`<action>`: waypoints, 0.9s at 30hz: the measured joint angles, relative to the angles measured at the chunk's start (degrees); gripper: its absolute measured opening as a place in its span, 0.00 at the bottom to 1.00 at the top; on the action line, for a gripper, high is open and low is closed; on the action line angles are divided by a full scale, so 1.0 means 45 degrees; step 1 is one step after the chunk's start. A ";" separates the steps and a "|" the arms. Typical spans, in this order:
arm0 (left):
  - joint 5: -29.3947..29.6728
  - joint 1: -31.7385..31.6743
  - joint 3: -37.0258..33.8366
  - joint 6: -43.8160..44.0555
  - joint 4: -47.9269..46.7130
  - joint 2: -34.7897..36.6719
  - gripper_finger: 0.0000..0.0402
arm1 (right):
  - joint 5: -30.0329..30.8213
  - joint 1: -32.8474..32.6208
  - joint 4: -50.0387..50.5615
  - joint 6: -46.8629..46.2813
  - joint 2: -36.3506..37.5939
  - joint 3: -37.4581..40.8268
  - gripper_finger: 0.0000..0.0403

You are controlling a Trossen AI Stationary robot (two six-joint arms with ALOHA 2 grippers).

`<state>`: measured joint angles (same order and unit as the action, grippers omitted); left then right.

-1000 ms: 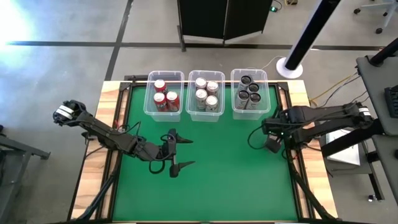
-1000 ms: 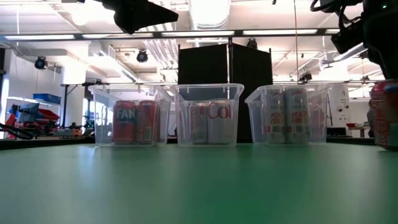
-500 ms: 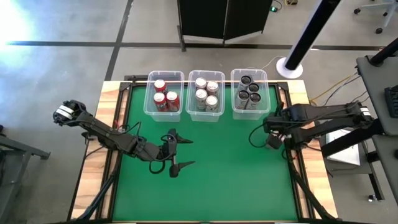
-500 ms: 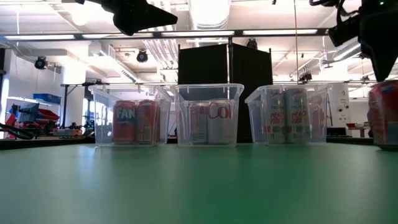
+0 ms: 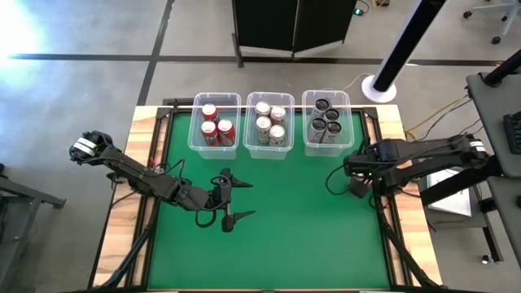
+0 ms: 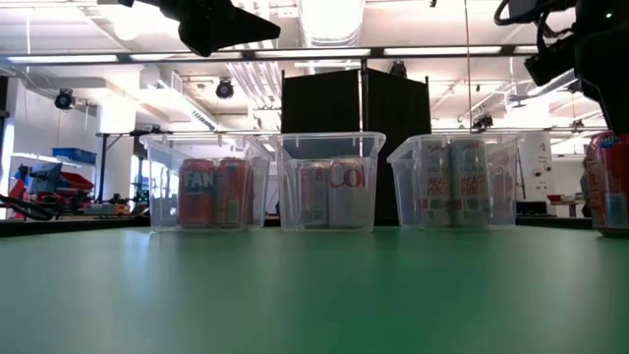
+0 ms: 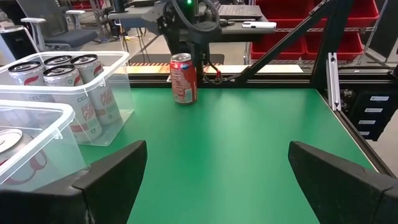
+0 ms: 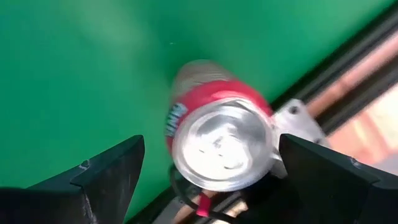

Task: Sort soda cans
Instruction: Put the orange soda can into the left transparent bin

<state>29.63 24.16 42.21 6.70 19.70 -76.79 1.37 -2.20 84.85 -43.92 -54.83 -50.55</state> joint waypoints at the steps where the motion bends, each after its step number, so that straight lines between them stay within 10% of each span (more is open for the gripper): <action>1: 0.0000 0.0000 -0.0004 0.0000 0.0000 0.0000 0.93 | -0.0191 0.0000 -0.0228 0.0004 -0.0005 0.0137 0.91; 27: -0.0005 0.0000 -0.0004 -0.0050 -0.0026 0.0026 0.93 | 0.0214 0.0330 -0.1071 0.0067 -0.0221 0.0876 0.72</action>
<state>29.61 24.16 42.19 6.47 19.59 -76.68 2.33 -0.71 80.04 -43.62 -55.82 -46.61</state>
